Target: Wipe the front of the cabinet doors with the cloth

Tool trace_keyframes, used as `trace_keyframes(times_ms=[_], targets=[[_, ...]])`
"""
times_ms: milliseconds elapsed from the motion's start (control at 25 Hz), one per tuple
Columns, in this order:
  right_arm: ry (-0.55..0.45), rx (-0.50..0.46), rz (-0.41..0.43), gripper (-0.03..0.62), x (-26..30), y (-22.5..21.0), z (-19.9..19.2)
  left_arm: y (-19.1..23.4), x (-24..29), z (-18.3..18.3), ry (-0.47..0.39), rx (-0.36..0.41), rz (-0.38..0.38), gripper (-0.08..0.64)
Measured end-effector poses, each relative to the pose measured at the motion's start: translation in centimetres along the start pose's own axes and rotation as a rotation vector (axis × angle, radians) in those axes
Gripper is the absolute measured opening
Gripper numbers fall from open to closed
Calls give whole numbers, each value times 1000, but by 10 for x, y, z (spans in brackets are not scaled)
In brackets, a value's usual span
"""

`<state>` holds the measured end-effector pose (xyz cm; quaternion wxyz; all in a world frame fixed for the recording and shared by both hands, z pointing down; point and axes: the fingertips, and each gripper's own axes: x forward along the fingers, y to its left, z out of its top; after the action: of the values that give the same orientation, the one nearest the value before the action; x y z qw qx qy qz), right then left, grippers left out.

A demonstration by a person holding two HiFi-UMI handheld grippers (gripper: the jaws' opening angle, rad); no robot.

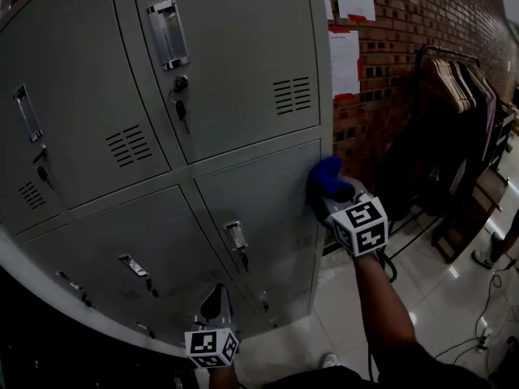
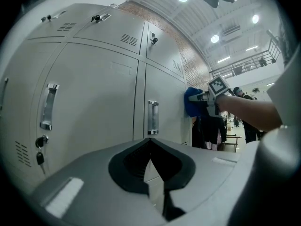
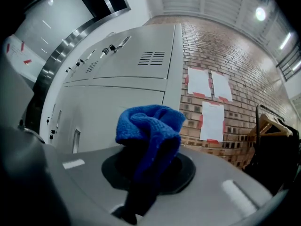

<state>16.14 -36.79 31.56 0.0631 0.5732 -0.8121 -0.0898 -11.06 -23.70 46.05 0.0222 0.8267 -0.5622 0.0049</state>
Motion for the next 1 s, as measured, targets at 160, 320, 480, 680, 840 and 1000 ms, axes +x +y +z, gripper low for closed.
trace_keyframes(times_ms=[160,320,480,680,840,1000], targets=[[-52,31,23,54,-10,22,14,0,-4,4,-7,5,3,14],[-81,37,149,54,-8,89,21,2,-4,4,-6,6,7,14],[-46,43,271,54,4,162,6,5,-9,5,-9,7,16,14],[-1,35,377,54,16,224,-9,17,-18,1,-5,-4,41,14],[45,18,435,54,30,253,-22,25,-24,-2,-1,-5,51,14],[54,30,437,54,37,255,-26,32,-29,-6,13,-6,53,14]])
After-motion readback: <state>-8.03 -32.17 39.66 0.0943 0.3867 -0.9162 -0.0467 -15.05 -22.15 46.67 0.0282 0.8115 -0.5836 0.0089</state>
